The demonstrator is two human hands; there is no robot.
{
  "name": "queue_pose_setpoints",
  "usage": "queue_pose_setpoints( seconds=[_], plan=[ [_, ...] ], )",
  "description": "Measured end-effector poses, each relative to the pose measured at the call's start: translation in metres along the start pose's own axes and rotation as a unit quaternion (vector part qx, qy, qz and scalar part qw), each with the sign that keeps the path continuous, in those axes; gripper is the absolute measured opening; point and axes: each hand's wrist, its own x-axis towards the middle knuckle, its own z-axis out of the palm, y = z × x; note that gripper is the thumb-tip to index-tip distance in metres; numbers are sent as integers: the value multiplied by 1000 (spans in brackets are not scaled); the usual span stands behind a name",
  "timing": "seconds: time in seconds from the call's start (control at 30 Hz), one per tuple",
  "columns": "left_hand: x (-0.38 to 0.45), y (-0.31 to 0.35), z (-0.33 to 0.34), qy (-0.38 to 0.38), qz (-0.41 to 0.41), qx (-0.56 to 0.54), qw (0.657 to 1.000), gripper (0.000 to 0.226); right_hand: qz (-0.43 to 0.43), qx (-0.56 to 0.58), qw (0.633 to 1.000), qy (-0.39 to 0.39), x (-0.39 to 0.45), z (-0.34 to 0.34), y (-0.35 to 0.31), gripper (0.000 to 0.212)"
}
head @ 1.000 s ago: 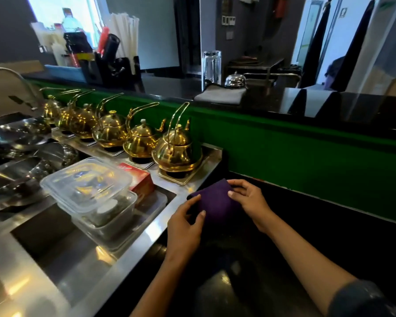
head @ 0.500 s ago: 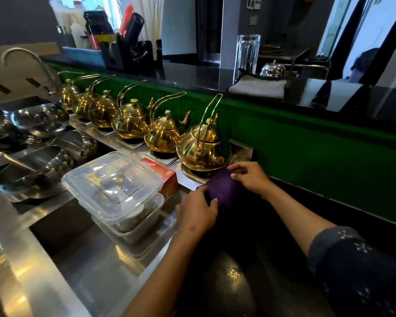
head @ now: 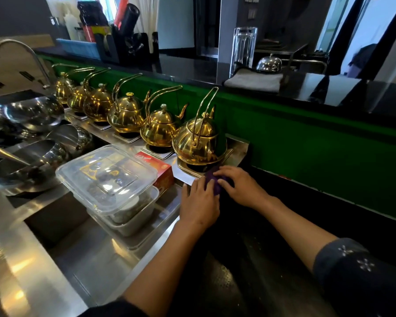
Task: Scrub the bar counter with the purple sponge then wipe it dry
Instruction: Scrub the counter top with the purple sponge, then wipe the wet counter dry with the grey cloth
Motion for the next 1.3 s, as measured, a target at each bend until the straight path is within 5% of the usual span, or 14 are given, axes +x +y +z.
queue_pose_setpoints(
  seconds=[0.23,0.53,0.73,0.87,1.03,1.17,1.3],
  plan=[
    [0,13,-18,11,9,-18,1000,56,2,8,1000,0,-15,-21,-3,39],
    [70,77,-90,134,129,-32,982,40,7,-4,983,183,-7,-133,3,14],
    [141,105,-133,201,166,61,964,40,28,-40,968,246,19,-193,6,12],
    [183,98,-143,171,222,117,953,58,15,-87,966,244,45,-206,6,14],
    [224,84,-141,86,218,157,959,81,58,-165,975,134,81,-207,10,52],
    [236,77,-135,85,233,137,959,61,82,-209,969,102,97,-197,18,56],
    [231,71,-131,183,269,126,937,42,54,-206,957,196,93,-191,14,36]
  ],
)
